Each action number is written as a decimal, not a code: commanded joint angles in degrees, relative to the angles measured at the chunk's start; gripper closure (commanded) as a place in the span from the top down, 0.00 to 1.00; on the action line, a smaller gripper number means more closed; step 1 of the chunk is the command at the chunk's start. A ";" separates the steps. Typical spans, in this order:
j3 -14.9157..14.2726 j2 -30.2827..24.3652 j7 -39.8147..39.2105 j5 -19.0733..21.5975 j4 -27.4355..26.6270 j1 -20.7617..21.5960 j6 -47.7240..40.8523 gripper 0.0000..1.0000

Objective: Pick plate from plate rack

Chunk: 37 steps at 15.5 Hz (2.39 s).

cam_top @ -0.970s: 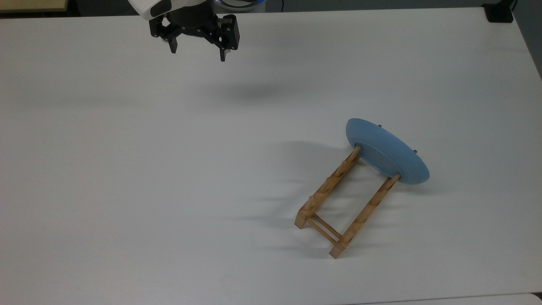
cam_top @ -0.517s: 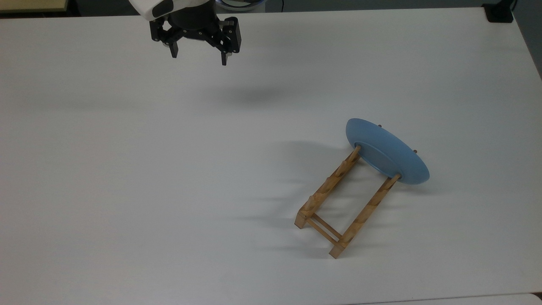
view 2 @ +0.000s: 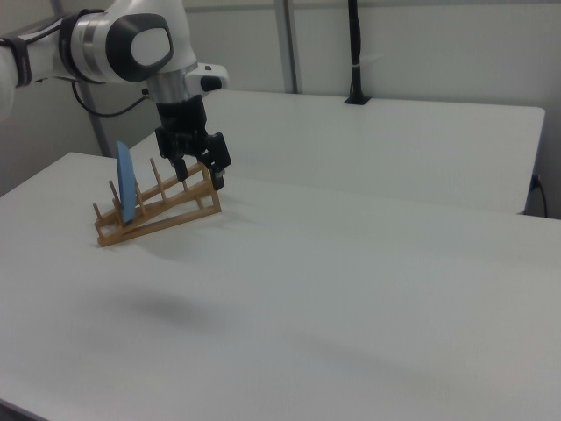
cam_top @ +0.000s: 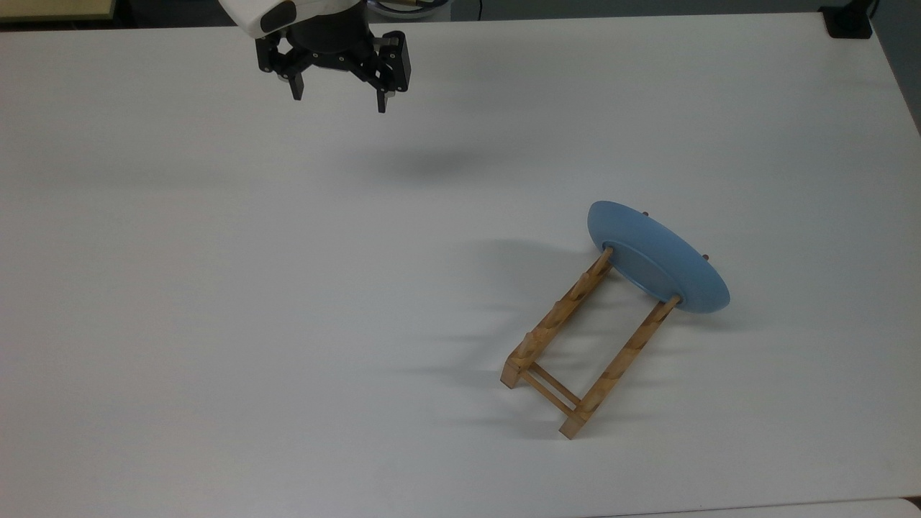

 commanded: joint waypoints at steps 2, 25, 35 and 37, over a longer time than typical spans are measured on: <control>0.01 -0.42 -1.17 1.14 -0.42 0.19 0.85 1.00; -0.60 7.83 -0.38 -16.06 6.43 23.82 24.32 0.81; -0.51 16.71 6.47 -27.76 10.13 29.98 24.50 0.67; -0.43 17.16 8.05 -30.22 10.13 30.51 25.20 0.63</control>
